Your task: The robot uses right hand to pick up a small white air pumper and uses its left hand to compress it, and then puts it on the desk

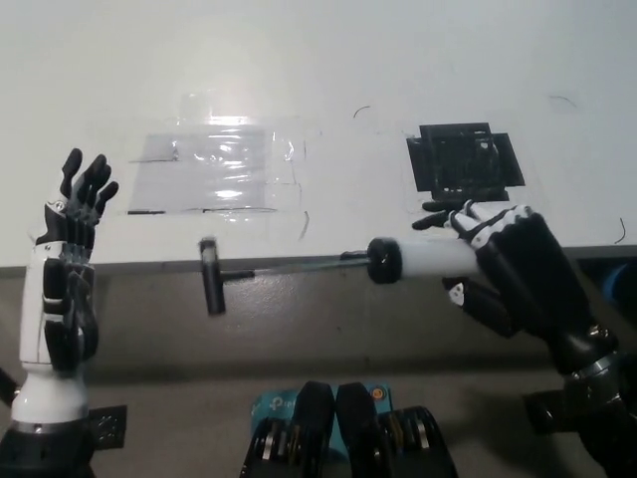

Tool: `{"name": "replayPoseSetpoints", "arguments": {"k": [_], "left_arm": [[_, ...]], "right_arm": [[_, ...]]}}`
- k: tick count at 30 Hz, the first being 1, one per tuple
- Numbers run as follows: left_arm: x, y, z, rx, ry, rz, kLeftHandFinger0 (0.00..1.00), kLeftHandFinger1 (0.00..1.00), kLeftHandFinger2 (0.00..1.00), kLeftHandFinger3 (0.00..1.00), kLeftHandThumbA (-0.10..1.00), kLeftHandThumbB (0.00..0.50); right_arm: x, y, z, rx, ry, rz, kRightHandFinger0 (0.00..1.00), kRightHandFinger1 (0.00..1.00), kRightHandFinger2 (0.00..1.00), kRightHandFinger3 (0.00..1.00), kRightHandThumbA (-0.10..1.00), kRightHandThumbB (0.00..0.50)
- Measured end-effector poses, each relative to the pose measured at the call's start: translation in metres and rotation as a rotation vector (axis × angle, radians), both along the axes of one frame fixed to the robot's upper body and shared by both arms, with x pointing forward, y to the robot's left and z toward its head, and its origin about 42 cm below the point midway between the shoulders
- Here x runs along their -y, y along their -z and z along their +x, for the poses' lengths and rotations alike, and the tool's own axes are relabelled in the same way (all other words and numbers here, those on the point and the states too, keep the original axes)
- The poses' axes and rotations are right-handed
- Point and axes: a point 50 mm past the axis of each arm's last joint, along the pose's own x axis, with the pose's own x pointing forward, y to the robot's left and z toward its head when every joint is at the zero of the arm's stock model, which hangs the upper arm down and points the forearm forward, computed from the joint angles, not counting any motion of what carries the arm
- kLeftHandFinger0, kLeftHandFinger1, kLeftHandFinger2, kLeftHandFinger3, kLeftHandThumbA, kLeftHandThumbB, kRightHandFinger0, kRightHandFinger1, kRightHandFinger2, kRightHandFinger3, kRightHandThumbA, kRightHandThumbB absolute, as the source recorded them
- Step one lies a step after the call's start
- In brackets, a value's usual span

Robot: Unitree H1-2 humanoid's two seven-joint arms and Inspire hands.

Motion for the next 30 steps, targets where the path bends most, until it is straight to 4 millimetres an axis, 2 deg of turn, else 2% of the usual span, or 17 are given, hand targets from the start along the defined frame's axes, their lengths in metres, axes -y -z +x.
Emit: {"name": "replayPoseSetpoints", "arguments": {"k": [1, 5, 6, 10, 14, 17, 19, 23, 30], "left_arm": [[0.001, 0.000, 0.000, -0.002, 0.002, 0.002, 1.00, 1.00, 1.00, 1.00, 1.00, 0.160], [0.009, -0.003, -0.002, -0.004, 0.021, 0.009, 1.00, 1.00, 1.00, 1.00, 1.00, 0.165], [0.011, -0.004, -0.002, -0.004, 0.024, 0.010, 1.00, 1.00, 1.00, 1.00, 1.00, 0.177], [0.021, -0.004, -0.002, -0.009, 0.057, 0.013, 1.00, 1.00, 1.00, 1.00, 1.00, 0.174], [0.029, -0.004, -0.002, -0.013, 0.079, 0.025, 1.00, 1.00, 1.00, 1.00, 1.00, 0.253], [0.038, -0.008, -0.005, -0.008, 0.099, 0.042, 1.00, 1.00, 1.00, 1.00, 1.00, 0.256], [0.042, -0.009, -0.006, -0.008, 0.107, 0.046, 1.00, 1.00, 1.00, 1.00, 1.00, 0.286], [0.051, -0.005, -0.010, -0.033, 0.129, 0.047, 1.00, 1.00, 1.00, 1.00, 1.00, 0.289], [0.057, 0.007, -0.014, -0.075, 0.146, 0.056, 1.00, 1.00, 1.00, 1.00, 1.00, 0.242]], "right_arm": [[-0.001, -0.001, -0.001, -0.003, -0.004, -0.016, 0.00, 0.36, 0.73, 0.63, -0.10, 0.348], [0.000, -0.008, -0.005, -0.003, -0.024, -0.094, 0.00, 0.36, 0.72, 0.60, -0.10, 0.351], [0.000, -0.009, -0.005, -0.007, -0.027, -0.108, 0.00, 0.34, 0.70, 0.56, -0.10, 0.358], [-0.001, -0.010, -0.005, -0.026, -0.029, -0.150, 0.00, 0.33, 0.68, 0.53, -0.10, 0.343], [-0.002, -0.010, -0.005, -0.037, -0.026, -0.170, 0.00, 0.34, 0.70, 0.53, -0.10, 0.251], [-0.007, -0.010, -0.005, -0.041, -0.027, -0.164, 0.00, 0.34, 0.71, 0.53, -0.10, 0.250], [-0.009, -0.011, -0.004, -0.043, -0.026, -0.156, 0.00, 0.35, 0.72, 0.53, -0.10, 0.225], [-0.011, -0.012, -0.004, -0.045, -0.022, -0.141, 0.00, 0.35, 0.73, 0.53, -0.10, 0.219], [-0.010, -0.013, -0.002, -0.046, -0.011, -0.141, 0.00, 0.36, 0.74, 0.55, -0.10, 0.214]]}}
